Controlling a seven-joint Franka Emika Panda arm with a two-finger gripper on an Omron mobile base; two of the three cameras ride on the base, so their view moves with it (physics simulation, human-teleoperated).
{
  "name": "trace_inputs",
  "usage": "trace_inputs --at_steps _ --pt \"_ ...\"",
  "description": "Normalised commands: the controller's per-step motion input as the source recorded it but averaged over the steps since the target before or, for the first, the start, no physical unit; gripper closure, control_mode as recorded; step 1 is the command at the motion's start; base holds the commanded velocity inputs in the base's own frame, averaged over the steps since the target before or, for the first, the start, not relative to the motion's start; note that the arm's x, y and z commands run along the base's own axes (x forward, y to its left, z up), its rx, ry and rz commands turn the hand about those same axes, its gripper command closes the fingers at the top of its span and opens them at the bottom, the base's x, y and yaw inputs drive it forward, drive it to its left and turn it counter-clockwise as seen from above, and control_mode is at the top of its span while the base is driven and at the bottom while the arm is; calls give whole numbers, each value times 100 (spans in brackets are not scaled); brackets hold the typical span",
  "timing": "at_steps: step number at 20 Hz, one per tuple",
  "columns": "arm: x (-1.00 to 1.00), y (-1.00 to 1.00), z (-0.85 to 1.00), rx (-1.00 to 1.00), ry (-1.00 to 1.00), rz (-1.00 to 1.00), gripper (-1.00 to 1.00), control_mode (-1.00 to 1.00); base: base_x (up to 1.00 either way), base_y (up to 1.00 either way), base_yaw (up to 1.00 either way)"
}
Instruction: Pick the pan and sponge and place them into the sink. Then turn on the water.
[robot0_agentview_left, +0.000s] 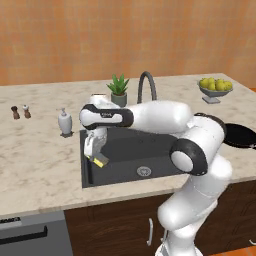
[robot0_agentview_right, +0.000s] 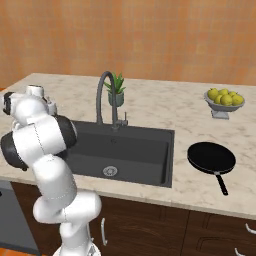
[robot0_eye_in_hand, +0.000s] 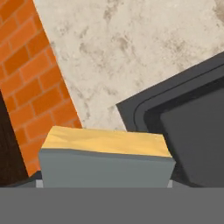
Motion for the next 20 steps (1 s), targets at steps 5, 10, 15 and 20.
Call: trace_inputs --at_steps 5,10,15,20 --pt "-98 -76 94 13 2 3 100 -100 0 0 0" --pt "-52 -94 80 1 3 0 100 -100 0 0 0" --pt "-38 -100 64 0 9 0 100 -100 0 0 0" --pt "-22 -100 47 0 13 0 100 -100 0 0 0"
